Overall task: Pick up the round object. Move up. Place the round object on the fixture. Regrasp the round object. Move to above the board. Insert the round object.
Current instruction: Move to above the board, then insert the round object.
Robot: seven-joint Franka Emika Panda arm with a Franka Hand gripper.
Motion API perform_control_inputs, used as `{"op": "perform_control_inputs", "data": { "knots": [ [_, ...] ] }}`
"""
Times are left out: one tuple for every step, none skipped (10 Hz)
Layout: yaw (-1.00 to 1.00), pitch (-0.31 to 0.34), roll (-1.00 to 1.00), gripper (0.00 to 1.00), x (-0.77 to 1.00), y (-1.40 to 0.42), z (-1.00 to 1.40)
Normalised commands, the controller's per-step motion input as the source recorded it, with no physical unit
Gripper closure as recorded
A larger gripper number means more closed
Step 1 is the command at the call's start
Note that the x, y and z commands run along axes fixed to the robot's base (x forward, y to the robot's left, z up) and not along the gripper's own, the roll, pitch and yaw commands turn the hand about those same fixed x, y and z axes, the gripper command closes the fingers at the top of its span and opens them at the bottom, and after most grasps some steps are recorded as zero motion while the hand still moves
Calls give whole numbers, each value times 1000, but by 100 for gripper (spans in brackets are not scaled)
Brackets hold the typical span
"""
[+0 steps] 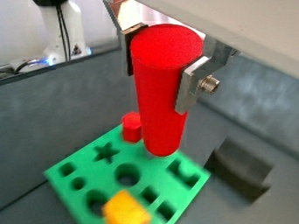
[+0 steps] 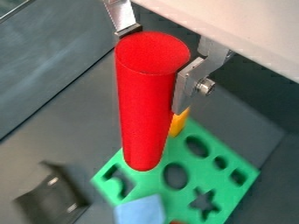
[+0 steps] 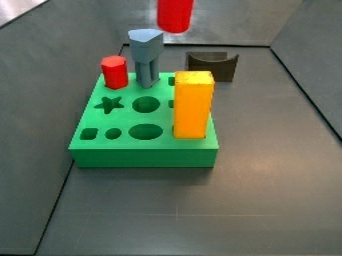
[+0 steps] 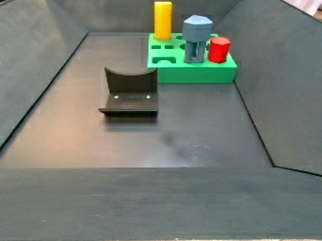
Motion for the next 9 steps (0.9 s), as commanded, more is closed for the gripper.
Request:
{"op": "perform_control_inputs", "data": {
  "knots": [
    [-102,-103,-746,100,-153,-31,21],
    [-65,-71,-510,100,-112,-21,23],
    [-39,-55,-332,100,-82,-11,9],
    [0,0,-11,100,0,0,-11],
    [0,-9,-6,100,-9,0,0],
    [0,36,16,100,0,0,-37],
    [0,84,-183,100,-9,337,-603],
    [-260,94,-264,100,-46,471,-617],
    [-297,116,-244,100,-129,531,-634]
  ]
}}
